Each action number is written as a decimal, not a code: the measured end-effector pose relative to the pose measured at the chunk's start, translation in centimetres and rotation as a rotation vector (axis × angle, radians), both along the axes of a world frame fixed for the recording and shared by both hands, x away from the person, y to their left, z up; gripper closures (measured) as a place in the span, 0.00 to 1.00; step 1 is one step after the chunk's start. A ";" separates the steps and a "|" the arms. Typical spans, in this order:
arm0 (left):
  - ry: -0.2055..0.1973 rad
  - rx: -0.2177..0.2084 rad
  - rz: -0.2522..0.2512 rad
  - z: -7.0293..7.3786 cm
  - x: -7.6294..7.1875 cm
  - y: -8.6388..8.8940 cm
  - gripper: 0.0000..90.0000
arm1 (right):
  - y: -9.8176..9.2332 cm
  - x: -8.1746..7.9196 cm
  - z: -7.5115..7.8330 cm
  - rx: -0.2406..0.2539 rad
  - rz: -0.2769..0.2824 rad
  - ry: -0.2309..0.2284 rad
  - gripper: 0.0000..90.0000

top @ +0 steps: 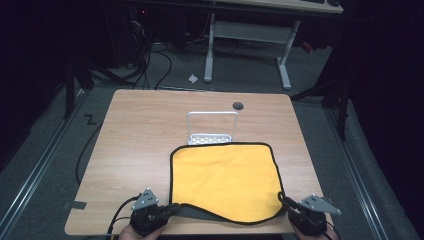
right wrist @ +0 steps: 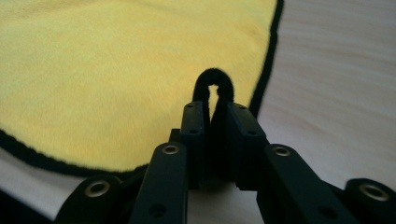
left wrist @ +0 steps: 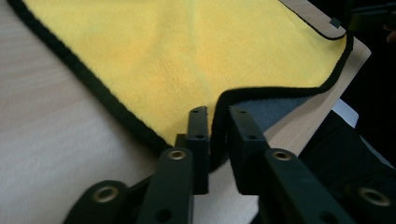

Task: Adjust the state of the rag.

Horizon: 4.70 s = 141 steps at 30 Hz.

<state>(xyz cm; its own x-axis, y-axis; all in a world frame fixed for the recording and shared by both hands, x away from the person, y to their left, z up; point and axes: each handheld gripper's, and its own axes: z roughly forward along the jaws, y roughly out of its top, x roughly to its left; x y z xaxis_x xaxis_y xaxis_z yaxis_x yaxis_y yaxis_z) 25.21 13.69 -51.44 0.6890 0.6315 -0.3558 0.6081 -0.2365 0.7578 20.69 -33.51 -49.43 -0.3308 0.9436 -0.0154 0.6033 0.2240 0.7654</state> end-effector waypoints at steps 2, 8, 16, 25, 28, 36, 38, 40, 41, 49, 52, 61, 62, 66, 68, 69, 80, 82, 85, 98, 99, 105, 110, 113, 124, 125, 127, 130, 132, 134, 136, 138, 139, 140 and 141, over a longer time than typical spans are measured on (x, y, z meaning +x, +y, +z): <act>0.009 -0.008 0.021 0.1 -0.6 0.5 0.79 | -0.6 -1.2 0.0 0.013 -0.020 0.003 0.80; -0.003 -0.047 0.094 0.6 -0.5 2.5 0.76 | -1.4 -1.7 0.9 0.025 -0.049 -0.035 0.76; 0.005 -0.005 0.080 -0.2 2.3 1.0 0.76 | -0.9 1.0 2.2 0.017 -0.041 -0.070 0.73; -0.015 0.051 0.107 -0.5 6.6 0.0 0.74 | 1.5 4.4 3.3 0.019 0.022 -0.090 0.74; -0.025 0.066 0.115 -0.4 7.9 -0.1 0.73 | 3.0 5.6 3.9 0.015 0.057 -0.101 0.74; -0.067 0.078 0.186 -0.3 11.7 0.5 0.67 | 7.0 8.3 2.8 0.036 0.131 -0.075 0.76; -0.087 0.089 0.198 -0.3 12.8 0.5 0.65 | 8.1 8.8 2.0 0.034 0.151 -0.062 0.75; -0.106 0.103 0.206 -0.3 13.8 0.3 0.63 | 9.0 9.1 1.4 0.025 0.166 -0.055 0.75; -0.109 0.106 0.210 -0.4 14.2 0.3 0.62 | 9.4 9.2 1.1 0.014 0.169 -0.052 0.75; -0.112 0.088 0.204 -1.5 17.2 -0.9 0.59 | 11.7 8.9 -0.5 -0.025 0.205 -0.046 0.74; -0.078 0.090 0.177 -1.9 17.7 -1.4 0.63 | 12.5 8.6 -0.9 -0.023 0.213 -0.039 0.74; -0.064 0.107 0.116 -2.0 17.3 -2.0 0.94 | 15.7 7.8 -1.7 -0.048 0.296 -0.014 0.64; -0.062 0.106 0.114 -2.0 17.2 -1.9 0.94 | 16.0 7.8 -1.9 -0.061 0.294 -0.006 0.65; -0.049 0.092 0.129 -2.1 17.2 -1.5 0.94 | 16.1 7.9 -3.0 -0.106 0.287 0.037 0.67; -0.050 0.088 0.137 -2.1 17.2 -1.5 0.94 | 15.9 7.8 -3.2 -0.087 0.282 0.052 0.69; -0.047 0.086 0.140 -2.1 17.3 -1.4 0.94 | 15.9 7.6 -3.1 -0.087 0.284 0.054 0.71; -0.040 0.068 0.165 -2.2 17.3 -0.3 0.93 | 16.9 5.6 -2.7 -0.067 0.350 0.048 0.70; -0.041 0.061 0.161 -2.2 17.3 -0.3 0.93 | 17.8 5.6 -2.4 -0.061 0.380 0.030 0.69; -0.053 0.058 0.154 -2.2 17.2 -0.3 0.93 | 19.4 5.4 -2.1 -0.052 0.428 0.024 0.68; -0.065 0.058 0.150 -2.2 17.1 -0.4 0.93 | 27.5 5.5 -1.8 -0.026 0.624 0.044 0.69; -0.066 0.058 0.151 -2.2 17.0 -0.4 0.93 | 28.0 5.4 -1.8 -0.024 0.637 0.044 0.69; -0.064 0.057 0.152 -2.2 17.1 -0.4 0.93 | 30.2 5.2 -2.0 -0.042 0.685 0.059 0.65; -0.064 0.058 0.153 -2.2 17.1 -0.4 0.93 | 30.7 5.8 -3.1 -0.071 0.666 0.092 0.57; -0.063 0.059 0.153 -2.2 17.1 -0.3 0.93 | 30.4 6.1 -3.3 -0.053 0.656 0.096 0.63; -0.056 0.044 0.151 -2.2 17.1 -0.2 0.93 | 30.2 6.2 -3.1 -0.103 0.649 0.046 0.91; -0.055 0.042 0.151 -2.2 17.1 -0.2 0.93 | 30.2 6.2 -2.9 -0.103 0.648 0.044 0.92; -0.058 0.035 0.150 -2.2 17.1 -0.1 0.93 | 30.0 6.1 -2.6 -0.097 0.651 0.026 0.93; -0.060 0.017 0.152 -2.2 17.1 0.0 0.93 | 29.8 5.8 -1.9 -0.091 0.652 -0.011 0.93; -0.058 -0.004 0.159 -2.2 17.1 0.2 0.93 | 29.7 5.6 -1.5 -0.084 0.656 -0.030 0.93; -0.060 -0.019 0.159 -2.2 17.0 0.3 0.93 | 29.6 5.4 -1.1 -0.077 0.659 -0.052 0.93; -0.062 -0.030 0.155 -2.1 16.9 0.4 0.93 | 29.6 5.1 -0.6 -0.068 0.662 -0.077 0.93; -0.060 -0.046 0.171 -2.0 16.9 0.7 0.94 | 29.6 5.1 -0.1 -0.060 0.670 -0.093 0.93; -0.058 -0.057 0.179 -1.9 16.9 0.9 0.94 | 29.7 5.1 0.1 -0.056 0.673 -0.095 0.93; -0.055 -0.066 0.188 -1.8 16.9 1.1 0.94 | 29.8 5.1 0.3 -0.050 0.677 -0.098 0.93; -0.049 -0.078 0.202 -1.7 16.9 1.3 0.94 | 29.9 5.1 0.5 -0.047 0.679 -0.105 0.93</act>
